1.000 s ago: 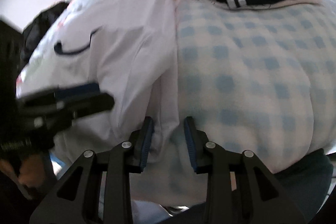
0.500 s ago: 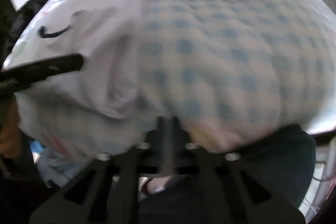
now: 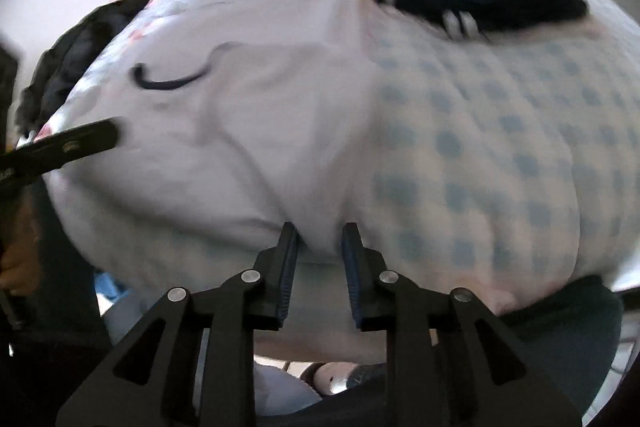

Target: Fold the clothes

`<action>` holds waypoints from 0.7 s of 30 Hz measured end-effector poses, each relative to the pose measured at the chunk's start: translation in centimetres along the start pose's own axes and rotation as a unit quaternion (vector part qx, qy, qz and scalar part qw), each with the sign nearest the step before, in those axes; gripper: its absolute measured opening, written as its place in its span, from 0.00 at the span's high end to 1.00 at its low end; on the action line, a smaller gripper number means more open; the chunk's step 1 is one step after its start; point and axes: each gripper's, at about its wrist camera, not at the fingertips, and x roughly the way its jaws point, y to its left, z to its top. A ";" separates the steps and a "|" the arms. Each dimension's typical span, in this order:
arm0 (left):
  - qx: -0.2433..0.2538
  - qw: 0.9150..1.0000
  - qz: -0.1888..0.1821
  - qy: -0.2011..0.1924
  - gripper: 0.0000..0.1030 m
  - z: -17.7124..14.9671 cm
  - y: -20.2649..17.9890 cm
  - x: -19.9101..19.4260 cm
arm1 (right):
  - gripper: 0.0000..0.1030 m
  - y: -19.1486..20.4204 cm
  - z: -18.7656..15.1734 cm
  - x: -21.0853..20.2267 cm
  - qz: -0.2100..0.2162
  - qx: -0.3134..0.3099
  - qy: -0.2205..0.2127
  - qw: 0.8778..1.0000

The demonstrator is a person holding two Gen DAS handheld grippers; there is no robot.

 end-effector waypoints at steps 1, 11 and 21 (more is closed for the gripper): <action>-0.031 0.999 -0.010 -0.017 0.57 -0.5 1.5 -1.4 | 0.71 -1.0 0.1 -0.2 0.006 0.031 -0.001 1.000; -0.199 0.967 0.124 -0.096 0.57 -3.7 11.8 -9.5 | 0.71 -0.9 1.0 -2.7 -0.002 0.071 -0.055 0.996; -0.167 0.981 0.027 -0.093 0.66 -3.1 13.4 -7.5 | 0.69 10.4 3.2 -1.0 0.014 -0.062 -0.034 0.997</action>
